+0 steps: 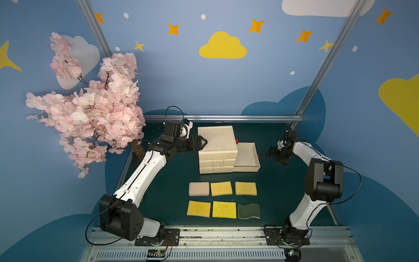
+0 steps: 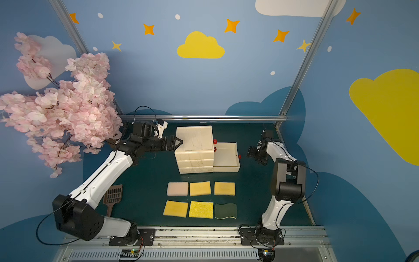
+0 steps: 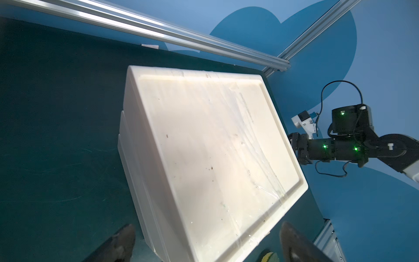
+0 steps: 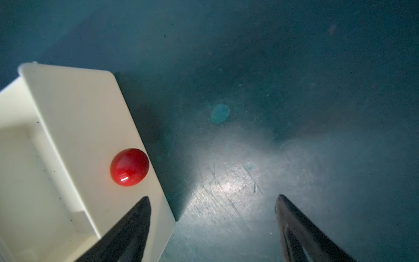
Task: Take the sponge out of the drawer
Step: Close the drawer of the storage box.
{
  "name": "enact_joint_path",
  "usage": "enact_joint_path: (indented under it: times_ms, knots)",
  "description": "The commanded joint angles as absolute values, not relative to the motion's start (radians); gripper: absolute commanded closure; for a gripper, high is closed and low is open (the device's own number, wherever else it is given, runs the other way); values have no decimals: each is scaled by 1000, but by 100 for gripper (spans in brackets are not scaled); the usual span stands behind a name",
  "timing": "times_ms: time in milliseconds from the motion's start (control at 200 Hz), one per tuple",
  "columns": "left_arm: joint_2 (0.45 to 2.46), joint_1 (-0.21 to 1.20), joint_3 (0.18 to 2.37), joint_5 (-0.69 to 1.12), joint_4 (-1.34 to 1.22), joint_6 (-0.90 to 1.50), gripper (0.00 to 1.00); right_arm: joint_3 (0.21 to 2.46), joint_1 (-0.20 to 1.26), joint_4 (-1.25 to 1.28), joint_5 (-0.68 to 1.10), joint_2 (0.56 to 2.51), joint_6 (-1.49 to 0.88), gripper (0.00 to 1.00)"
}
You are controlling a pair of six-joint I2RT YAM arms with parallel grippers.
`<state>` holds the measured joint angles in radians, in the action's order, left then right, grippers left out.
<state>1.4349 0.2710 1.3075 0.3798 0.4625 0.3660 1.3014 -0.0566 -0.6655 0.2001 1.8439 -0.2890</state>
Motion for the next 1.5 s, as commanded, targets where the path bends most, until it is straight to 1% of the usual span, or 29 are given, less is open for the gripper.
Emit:
enact_joint_path:
  times_ms: [0, 155, 340, 991, 1492]
  knots:
    - [1461, 264, 1321, 465, 411, 372, 1, 1281, -50, -677, 243, 1873, -275, 15]
    - [1481, 264, 1316, 486, 388, 383, 1, 1275, -18, -657, 275, 1904, -264, 14]
    - [1476, 264, 1297, 499, 373, 388, 1, 1280, 64, -627, 292, 1905, -258, 15]
    - [1483, 264, 1247, 560, 321, 417, 1, 1322, 265, -467, 496, 1950, -345, 15]
    - [1470, 263, 1221, 578, 291, 435, 1, 1320, 360, -404, 543, 1986, -369, 15]
